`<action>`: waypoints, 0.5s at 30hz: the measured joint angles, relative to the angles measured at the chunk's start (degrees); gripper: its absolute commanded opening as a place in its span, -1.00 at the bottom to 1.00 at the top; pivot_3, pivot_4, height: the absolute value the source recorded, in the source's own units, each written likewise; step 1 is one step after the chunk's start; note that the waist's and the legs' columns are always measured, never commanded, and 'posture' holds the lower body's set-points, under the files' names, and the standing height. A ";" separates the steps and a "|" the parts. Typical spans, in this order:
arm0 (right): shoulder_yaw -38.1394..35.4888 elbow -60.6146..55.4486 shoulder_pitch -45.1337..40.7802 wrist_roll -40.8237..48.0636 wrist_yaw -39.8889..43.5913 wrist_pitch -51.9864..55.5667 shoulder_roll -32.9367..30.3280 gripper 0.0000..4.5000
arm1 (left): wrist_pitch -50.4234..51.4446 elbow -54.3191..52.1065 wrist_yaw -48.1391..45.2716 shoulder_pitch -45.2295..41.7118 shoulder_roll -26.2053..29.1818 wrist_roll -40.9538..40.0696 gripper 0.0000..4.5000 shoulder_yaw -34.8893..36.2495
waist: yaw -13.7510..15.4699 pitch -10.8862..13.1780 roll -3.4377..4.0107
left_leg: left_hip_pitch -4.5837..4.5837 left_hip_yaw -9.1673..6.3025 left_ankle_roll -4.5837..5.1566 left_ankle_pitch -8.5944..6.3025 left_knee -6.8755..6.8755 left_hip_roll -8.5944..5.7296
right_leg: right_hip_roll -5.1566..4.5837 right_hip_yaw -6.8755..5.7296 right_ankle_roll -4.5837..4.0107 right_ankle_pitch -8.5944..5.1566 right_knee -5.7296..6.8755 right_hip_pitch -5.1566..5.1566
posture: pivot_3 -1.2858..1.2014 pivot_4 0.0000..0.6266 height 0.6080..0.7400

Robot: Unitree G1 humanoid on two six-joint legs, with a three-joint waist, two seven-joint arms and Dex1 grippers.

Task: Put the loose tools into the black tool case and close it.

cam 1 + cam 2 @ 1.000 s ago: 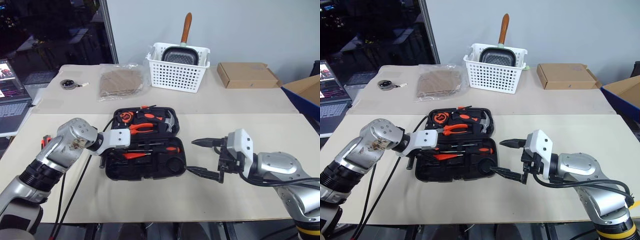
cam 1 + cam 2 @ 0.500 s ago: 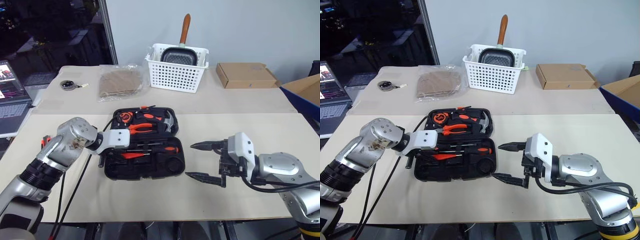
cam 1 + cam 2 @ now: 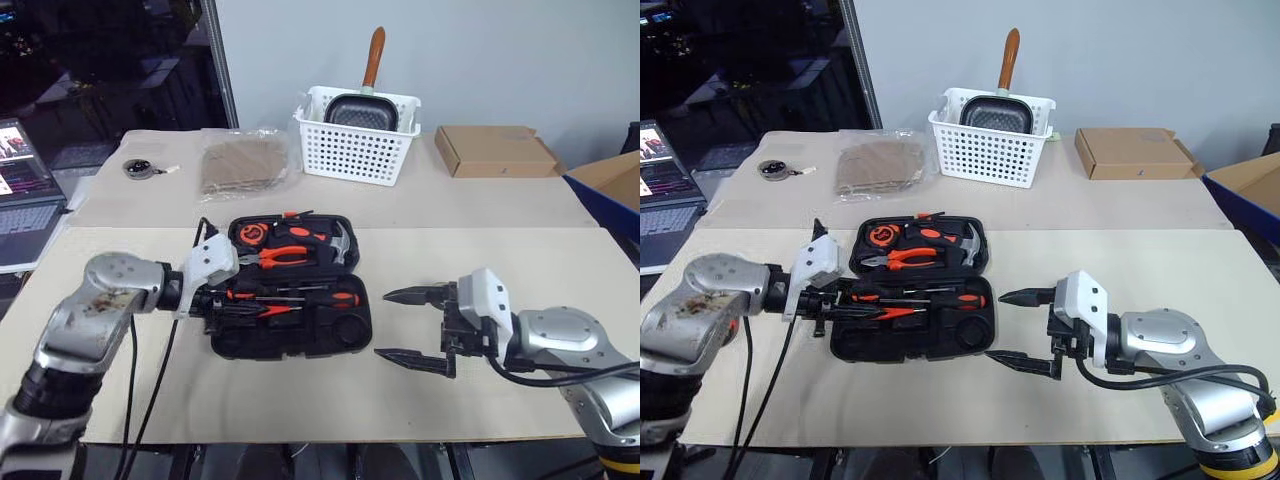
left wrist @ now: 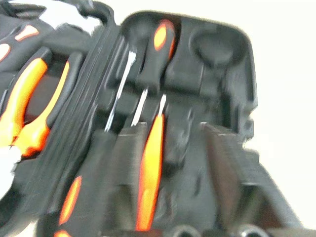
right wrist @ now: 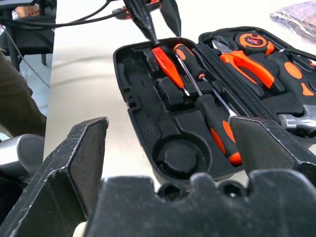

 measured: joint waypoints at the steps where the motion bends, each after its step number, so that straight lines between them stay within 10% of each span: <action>1: 0.21 0.10 -0.16 -0.02 0.04 -0.05 0.02 1.00 | -0.59 -0.16 2.73 1.68 -1.88 0.12 -0.94 0.70 | 0.02 -0.01 0.01 | 0.06 0.00 0.00 0.00 0.00 0.00 | -0.02 0.01 0.00 0.00 0.02 0.04 | 0.03 -0.52 1.00; 15: 0.78 0.99 -0.62 0.02 0.10 -0.04 -0.30 1.00 | -15.77 3.10 21.47 12.27 -12.74 8.27 -0.97 -2.39 | 0.05 -0.05 0.00 | 0.13 -0.02 -0.03 0.00 -0.07 0.01 | -0.08 0.04 -0.05 0.03 0.00 0.11 | 0.03 -0.52 1.00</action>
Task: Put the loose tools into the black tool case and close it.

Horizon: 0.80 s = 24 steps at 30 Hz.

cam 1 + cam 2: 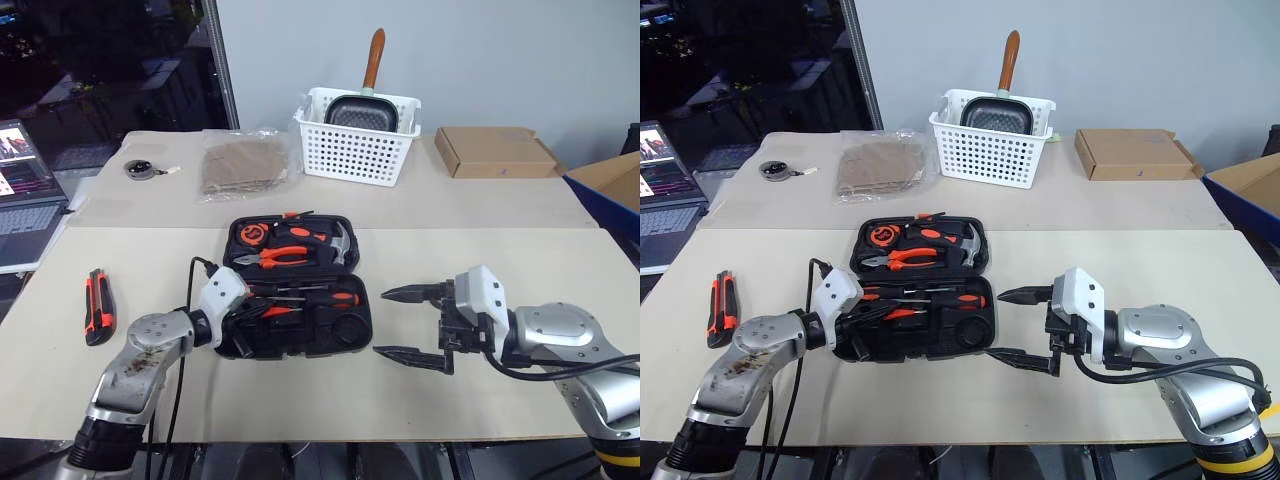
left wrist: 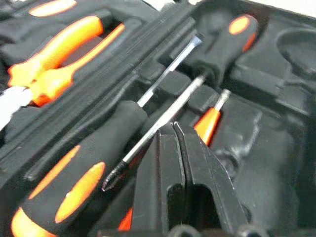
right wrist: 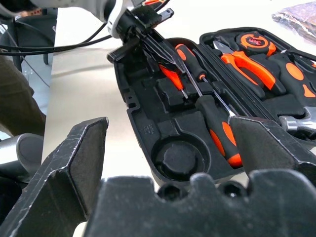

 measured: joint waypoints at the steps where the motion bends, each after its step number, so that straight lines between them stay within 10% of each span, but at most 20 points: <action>1: 0.00 -0.03 0.00 0.01 -0.06 0.01 -0.09 1.00 | -1.14 0.32 0.33 0.47 0.04 0.65 -0.97 -0.57 | 0.00 -0.05 0.05 | 0.04 0.00 0.00 0.00 0.00 0.00 | -0.01 0.00 0.00 0.00 0.00 0.04 | 0.03 -0.52 1.00; 16: -0.01 -1.23 0.01 0.30 -1.23 0.76 -0.30 1.00 | -12.17 3.10 5.60 5.41 -3.04 1.16 -0.97 -0.62 | -0.18 -1.02 0.56 | 0.20 0.02 -0.08 0.10 0.00 0.08 | 0.03 0.11 -0.04 0.03 0.07 0.11 | 0.03 -0.52 1.00; 24: 0.52 0.41 -4.75 2.41 0.46 0.34 2.37 1.00 | 7.96 -12.75 13.28 6.85 0.25 -14.67 0.14 20.34 | -0.33 -0.65 -0.08 | 0.04 -0.04 -0.12 0.15 -0.09 0.27 | 0.16 -0.01 -0.24 0.15 -0.02 -0.07 | 0.03 -0.52 1.00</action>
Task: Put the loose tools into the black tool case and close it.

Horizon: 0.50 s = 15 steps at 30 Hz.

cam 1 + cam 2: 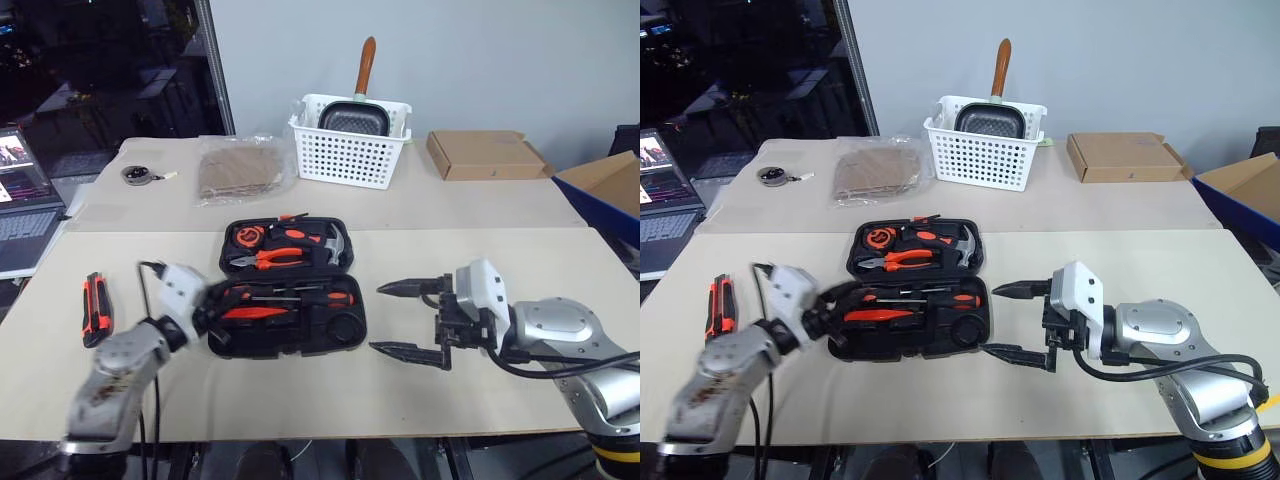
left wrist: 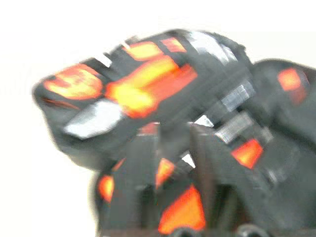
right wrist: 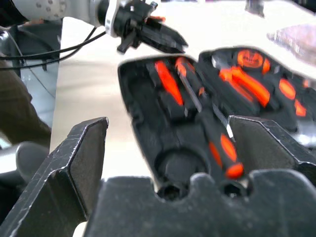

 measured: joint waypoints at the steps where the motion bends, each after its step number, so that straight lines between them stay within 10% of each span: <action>1: 0.32 0.66 -0.53 -0.02 0.34 -0.16 0.35 1.00 | 2.48 -1.15 1.44 0.09 0.31 -1.49 0.32 2.43 | 0.08 0.00 0.00 | 0.00 0.00 -0.01 -0.03 -0.01 -0.04 | -0.02 -0.01 0.03 -0.02 0.00 0.00 | 0.03 -0.52 1.00; 5: 2.47 3.16 -2.25 -0.24 1.99 -0.92 1.64 1.00 | 13.00 -4.28 8.54 0.18 0.58 -5.43 0.94 10.07 | 0.24 0.06 -0.10 | -0.04 -0.01 -0.01 -0.08 -0.02 -0.15 | -0.10 -0.02 0.11 -0.06 -0.07 0.00 | 0.03 -0.52 1.00; 15: 4.62 7.46 -6.38 -0.53 5.71 -2.48 3.43 1.00 | 41.12 -2.26 26.37 -6.65 4.93 -3.73 0.98 19.88 | 0.25 0.12 -0.21 | 0.03 -0.05 -0.07 -0.05 -0.10 -0.20 | -0.05 -0.10 0.03 -0.05 -0.01 0.00 | 0.03 -0.52 1.00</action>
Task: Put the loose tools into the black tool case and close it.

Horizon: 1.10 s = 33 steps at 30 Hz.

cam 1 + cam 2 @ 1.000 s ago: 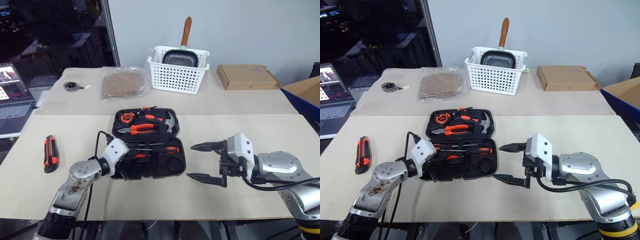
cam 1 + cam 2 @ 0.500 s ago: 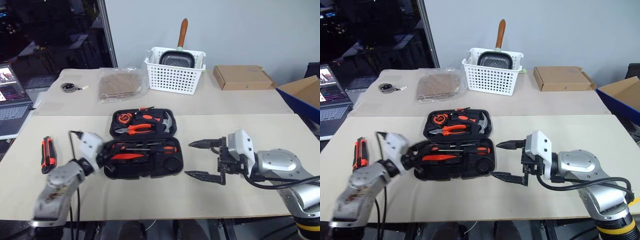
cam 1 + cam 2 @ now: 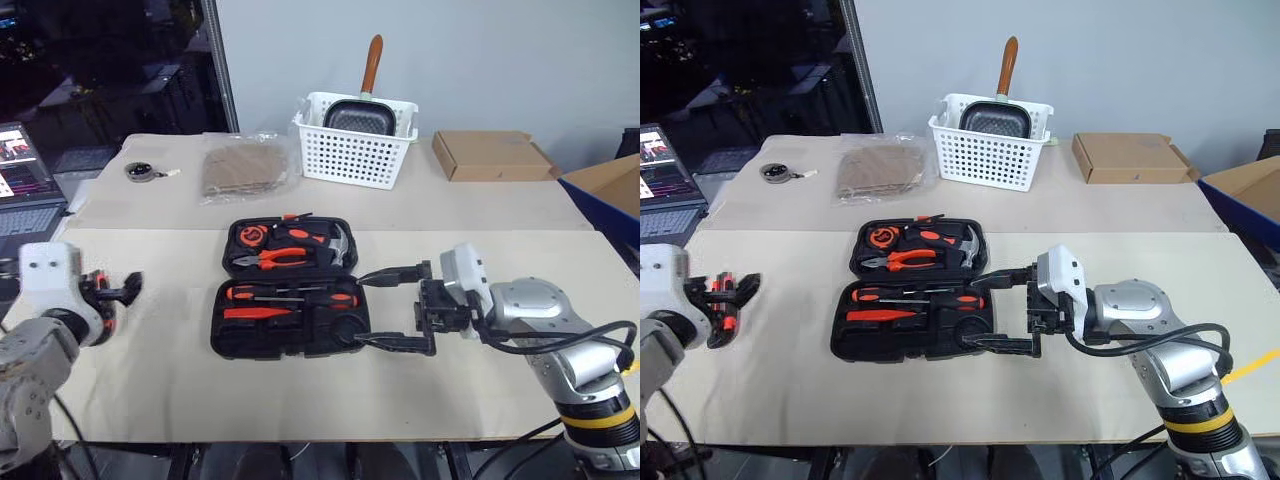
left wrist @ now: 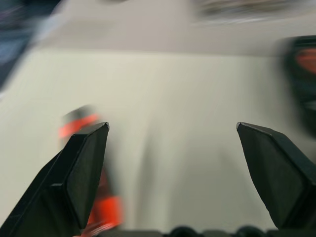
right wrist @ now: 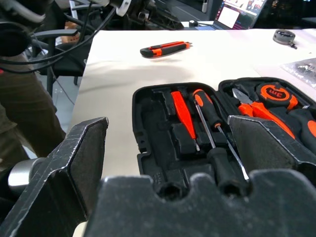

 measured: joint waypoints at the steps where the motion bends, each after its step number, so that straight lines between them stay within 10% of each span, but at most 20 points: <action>1: 0.14 0.40 -0.28 -0.19 0.23 -0.12 0.10 1.00 | 1.66 1.69 0.28 -0.84 0.71 0.34 0.98 0.03 | -0.01 0.00 0.00 | 0.00 0.01 0.00 0.00 -0.01 -0.01 | -0.02 0.00 0.00 0.00 0.00 -0.01 | 0.03 -0.52 1.00; 14: 1.02 0.39 -1.23 -0.78 0.63 -0.89 -0.15 1.00 | 4.32 23.95 -0.05 -8.81 1.76 5.16 0.98 -1.53 | -0.02 0.05 -0.09 | -0.05 0.01 -0.16 -0.06 -0.25 -0.02 | -0.59 -0.14 -0.10 -0.04 -0.06 -0.16 | 0.03 -0.52 1.00; 22: 0.90 -0.08 -0.97 -0.74 0.30 -0.88 -0.48 1.00 | 1.49 30.37 -2.63 -9.89 2.78 6.50 -0.17 -2.24 | 0.05 0.06 -0.10 | -0.02 -0.01 -0.22 -0.02 -0.25 -0.06 | -0.89 -0.31 -0.10 -0.04 -0.03 -0.09 | 0.03 -0.52 1.00; 28: 0.85 -0.08 -0.72 -0.75 0.06 -0.88 -0.49 1.00 | -4.98 28.65 -6.19 -6.90 2.28 6.67 -0.22 -2.29 | 0.05 0.09 -0.15 | -0.06 -0.09 -0.26 0.00 -0.27 -0.02 | -0.96 -0.28 -0.15 -0.04 -0.03 -0.14 | 0.03 -0.52 1.00; 33: -0.09 -0.29 0.85 -0.76 -0.90 -0.88 -0.83 1.00 | -15.73 12.51 -26.35 0.66 8.14 -0.86 -0.22 -8.33 | 0.05 0.11 -0.38 | -0.20 -0.21 -0.78 -0.26 -0.41 0.01 | -1.20 -0.46 -0.25 -0.06 -0.30 -0.19 | 0.03 -0.52 1.00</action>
